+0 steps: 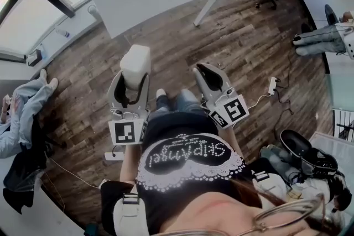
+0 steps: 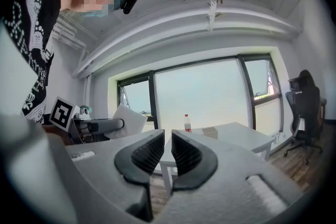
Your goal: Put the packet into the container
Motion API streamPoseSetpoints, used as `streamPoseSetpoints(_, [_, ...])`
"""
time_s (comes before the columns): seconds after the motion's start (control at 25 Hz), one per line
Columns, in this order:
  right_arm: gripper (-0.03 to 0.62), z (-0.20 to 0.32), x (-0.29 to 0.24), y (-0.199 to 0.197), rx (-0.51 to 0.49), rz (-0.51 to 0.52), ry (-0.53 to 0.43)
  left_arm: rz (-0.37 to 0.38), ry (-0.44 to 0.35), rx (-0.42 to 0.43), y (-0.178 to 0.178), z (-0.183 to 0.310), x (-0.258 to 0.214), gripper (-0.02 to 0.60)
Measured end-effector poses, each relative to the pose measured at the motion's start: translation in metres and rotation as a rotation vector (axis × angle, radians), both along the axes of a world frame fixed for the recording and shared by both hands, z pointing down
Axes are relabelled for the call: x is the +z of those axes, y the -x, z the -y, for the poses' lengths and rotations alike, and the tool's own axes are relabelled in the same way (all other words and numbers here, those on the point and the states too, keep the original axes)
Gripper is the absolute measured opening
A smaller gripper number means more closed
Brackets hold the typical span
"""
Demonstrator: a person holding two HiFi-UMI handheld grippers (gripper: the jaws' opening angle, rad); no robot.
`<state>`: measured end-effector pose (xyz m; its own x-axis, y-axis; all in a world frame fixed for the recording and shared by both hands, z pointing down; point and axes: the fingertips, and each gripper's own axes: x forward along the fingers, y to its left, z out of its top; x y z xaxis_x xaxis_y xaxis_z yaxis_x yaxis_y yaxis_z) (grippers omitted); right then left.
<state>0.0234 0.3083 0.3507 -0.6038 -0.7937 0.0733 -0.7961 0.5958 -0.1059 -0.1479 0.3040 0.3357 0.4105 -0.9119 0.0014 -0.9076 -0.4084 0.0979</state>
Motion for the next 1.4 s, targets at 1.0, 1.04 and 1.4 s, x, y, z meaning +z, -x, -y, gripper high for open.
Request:
streamPoseSetpoints(1.0, [0.040, 0.137, 0.081, 0.020, -0.116, -0.149, 0.201, 0.002, 0.100, 0.001, -0.055, 0.115, 0.036, 0.262])
streamPoseSetpoints(1.04, [0.040, 0.144, 0.081, 0.020, -0.125, -0.146, 0.203, 0.003, 0.096, -0.002, -0.057, 0.123, 0.035, 0.262])
streamPoseSetpoints(1.4, [0.040, 0.195, 0.080, -0.007, -0.167, -0.140, 0.224, 0.005, 0.097, -0.056, -0.077, 0.170, 0.034, 0.262])
